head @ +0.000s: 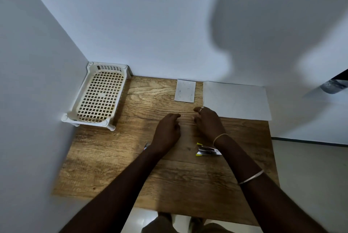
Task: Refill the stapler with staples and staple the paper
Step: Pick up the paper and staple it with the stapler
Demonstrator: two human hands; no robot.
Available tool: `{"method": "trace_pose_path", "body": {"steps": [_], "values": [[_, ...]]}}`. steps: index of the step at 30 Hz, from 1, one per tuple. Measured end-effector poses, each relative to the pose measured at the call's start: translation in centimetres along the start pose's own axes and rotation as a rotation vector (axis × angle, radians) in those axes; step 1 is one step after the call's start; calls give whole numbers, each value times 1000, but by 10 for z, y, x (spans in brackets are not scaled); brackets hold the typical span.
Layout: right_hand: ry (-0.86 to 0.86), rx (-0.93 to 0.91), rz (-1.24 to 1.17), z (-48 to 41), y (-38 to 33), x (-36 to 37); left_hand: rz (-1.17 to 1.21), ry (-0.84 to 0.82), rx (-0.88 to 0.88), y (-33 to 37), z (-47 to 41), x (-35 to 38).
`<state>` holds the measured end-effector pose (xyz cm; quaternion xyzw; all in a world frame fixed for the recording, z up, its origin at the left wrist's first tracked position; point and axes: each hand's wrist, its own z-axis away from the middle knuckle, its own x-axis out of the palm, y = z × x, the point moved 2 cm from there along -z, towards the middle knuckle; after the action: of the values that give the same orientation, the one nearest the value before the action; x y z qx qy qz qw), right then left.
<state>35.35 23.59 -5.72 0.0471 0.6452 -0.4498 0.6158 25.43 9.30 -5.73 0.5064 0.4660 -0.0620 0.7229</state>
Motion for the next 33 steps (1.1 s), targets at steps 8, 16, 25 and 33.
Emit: {"method": "trace_pose_path", "body": {"steps": [8,16,25,33], "values": [[-102,-95,227,-38,-15,20,-441,-260,194,-18,-47,-4],[-128,-79,264,-61,-24,32,-533,-377,216,-25,-85,8],[-155,-116,346,-34,-20,39,-533,-380,234,-30,-62,14],[-185,-135,386,28,-27,53,-506,-329,229,-31,10,20]]}}
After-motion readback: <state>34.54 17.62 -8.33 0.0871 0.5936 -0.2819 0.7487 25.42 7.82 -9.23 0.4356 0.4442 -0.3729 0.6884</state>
